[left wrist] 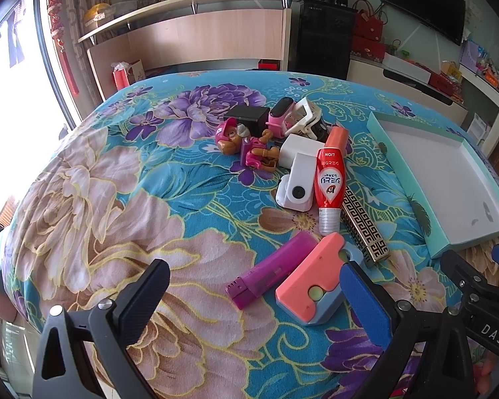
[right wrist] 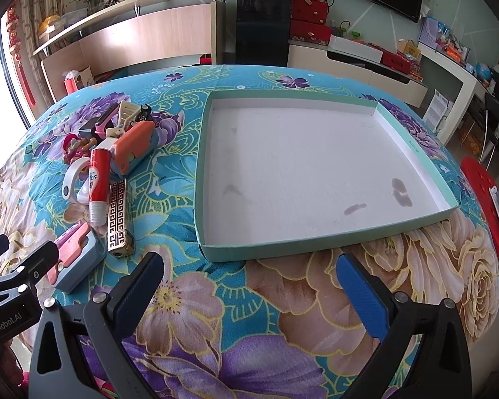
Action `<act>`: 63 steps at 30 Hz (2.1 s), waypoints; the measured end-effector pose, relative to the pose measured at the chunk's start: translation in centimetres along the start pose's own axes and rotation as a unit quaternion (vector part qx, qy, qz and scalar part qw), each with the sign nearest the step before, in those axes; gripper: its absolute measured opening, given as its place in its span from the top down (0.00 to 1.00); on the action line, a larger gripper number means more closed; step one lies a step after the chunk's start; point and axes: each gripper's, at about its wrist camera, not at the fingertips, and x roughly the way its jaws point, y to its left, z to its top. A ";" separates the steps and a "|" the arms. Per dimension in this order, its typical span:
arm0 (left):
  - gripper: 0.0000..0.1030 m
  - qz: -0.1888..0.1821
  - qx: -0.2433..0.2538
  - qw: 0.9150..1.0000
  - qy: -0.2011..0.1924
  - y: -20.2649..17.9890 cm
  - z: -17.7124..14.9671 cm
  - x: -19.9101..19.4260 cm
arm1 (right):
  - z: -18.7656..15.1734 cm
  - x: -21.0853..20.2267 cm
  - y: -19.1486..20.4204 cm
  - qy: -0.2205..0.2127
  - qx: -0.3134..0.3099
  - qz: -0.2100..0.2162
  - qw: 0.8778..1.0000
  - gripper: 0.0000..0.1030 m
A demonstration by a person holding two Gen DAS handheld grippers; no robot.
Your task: Organize rigid objects
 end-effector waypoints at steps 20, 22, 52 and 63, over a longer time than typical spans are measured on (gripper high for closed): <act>0.00 -0.019 -0.015 1.000 -0.010 0.6 -0.1 -0.6 | 0.0 0.1 0.0 0.003 0.001 -0.001 1.000 0.00; 0.00 -0.043 -0.027 0.999 -0.012 1.4 0.1 -0.8 | 0.0 0.1 -0.1 0.003 0.002 0.000 1.000 0.00; 0.00 -0.018 -0.085 0.995 0.042 8.8 -0.7 1.3 | -0.9 1.9 11.3 0.095 -0.196 0.153 0.964 0.00; 0.00 -0.027 -0.090 0.994 0.055 8.9 -1.0 2.1 | 0.6 4.3 12.2 0.102 -0.175 0.156 0.967 0.02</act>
